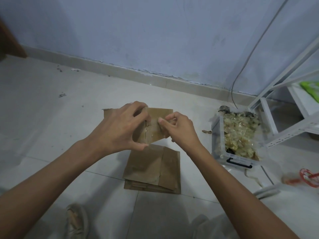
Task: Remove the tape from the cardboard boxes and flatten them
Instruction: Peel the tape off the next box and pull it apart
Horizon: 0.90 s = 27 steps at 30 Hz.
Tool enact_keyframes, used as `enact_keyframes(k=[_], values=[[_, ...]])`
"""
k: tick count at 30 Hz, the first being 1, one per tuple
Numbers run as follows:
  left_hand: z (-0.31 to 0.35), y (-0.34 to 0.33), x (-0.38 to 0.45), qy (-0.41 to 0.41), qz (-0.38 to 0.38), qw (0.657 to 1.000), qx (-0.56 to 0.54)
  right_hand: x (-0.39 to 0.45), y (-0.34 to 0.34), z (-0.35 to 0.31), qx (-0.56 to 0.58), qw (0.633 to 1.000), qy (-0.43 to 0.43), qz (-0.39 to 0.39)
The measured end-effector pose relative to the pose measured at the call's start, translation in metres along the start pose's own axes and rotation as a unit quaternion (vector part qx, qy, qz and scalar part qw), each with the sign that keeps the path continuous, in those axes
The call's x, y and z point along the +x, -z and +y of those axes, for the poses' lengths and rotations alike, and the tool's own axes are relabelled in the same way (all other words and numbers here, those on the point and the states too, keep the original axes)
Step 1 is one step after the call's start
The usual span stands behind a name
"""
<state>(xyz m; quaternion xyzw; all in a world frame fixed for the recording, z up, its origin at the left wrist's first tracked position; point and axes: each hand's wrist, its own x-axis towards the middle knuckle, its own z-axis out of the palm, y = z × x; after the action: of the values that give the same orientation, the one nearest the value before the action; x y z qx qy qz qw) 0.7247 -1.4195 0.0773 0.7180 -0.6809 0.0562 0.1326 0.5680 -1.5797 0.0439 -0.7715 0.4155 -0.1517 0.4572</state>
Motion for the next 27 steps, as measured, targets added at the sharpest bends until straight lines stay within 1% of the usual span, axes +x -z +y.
enact_keyframes(k=[2,6,8,10,11,13,15,19,21,22,23,24,25,26,27], values=[[0.0,-0.003,0.0,-0.003,-0.013,1.0,0.002,-0.002,0.0,0.0,0.007,1.0,-0.008,-0.026],[-0.002,-0.003,0.0,0.008,-0.009,1.0,-0.029,0.003,-0.002,0.006,0.065,0.997,-0.028,-0.044],[-0.003,0.002,0.001,0.018,0.003,0.998,-0.065,0.007,0.002,0.009,0.166,0.982,-0.067,-0.064],[-0.008,0.007,0.001,0.04,0.02,0.994,-0.099,0.011,0.012,0.009,0.278,0.952,-0.093,-0.092],[-0.011,0.008,0.0,0.049,0.023,0.993,-0.109,0.012,0.017,0.009,0.292,0.947,-0.088,-0.101],[-0.012,0.005,-0.002,0.05,0.013,0.993,-0.104,0.012,0.023,0.008,0.265,0.957,-0.066,-0.097],[-0.009,-0.005,-0.004,0.051,-0.006,0.996,-0.074,0.011,0.021,0.007,0.242,0.964,-0.063,-0.089],[0.002,-0.019,0.003,0.069,-0.039,0.996,0.048,0.0,0.003,0.009,0.221,0.967,-0.064,-0.109],[0.003,-0.019,0.004,0.049,-0.039,0.994,0.084,-0.002,0.001,0.01,0.238,0.961,-0.077,-0.116],[0.002,-0.018,0.004,0.038,-0.036,0.994,0.091,-0.002,0.001,0.01,0.232,0.963,-0.085,-0.107],[0.003,-0.017,0.004,0.032,-0.031,0.995,0.089,-0.001,0.001,0.01,0.173,0.979,-0.078,-0.071],[0.003,-0.016,0.005,0.032,-0.028,0.996,0.081,0.001,0.001,0.011,0.051,0.997,-0.05,-0.016],[0.006,-0.016,0.006,0.033,-0.027,0.996,0.074,0.001,-0.001,0.012,-0.096,0.994,-0.009,0.046],[0.008,-0.016,0.008,0.035,-0.029,0.997,0.069,-0.002,-0.004,0.012,-0.204,0.974,0.032,0.096],[0.01,-0.017,0.009,0.038,-0.031,0.997,0.064,-0.006,-0.009,0.009,-0.236,0.962,0.066,0.122]])
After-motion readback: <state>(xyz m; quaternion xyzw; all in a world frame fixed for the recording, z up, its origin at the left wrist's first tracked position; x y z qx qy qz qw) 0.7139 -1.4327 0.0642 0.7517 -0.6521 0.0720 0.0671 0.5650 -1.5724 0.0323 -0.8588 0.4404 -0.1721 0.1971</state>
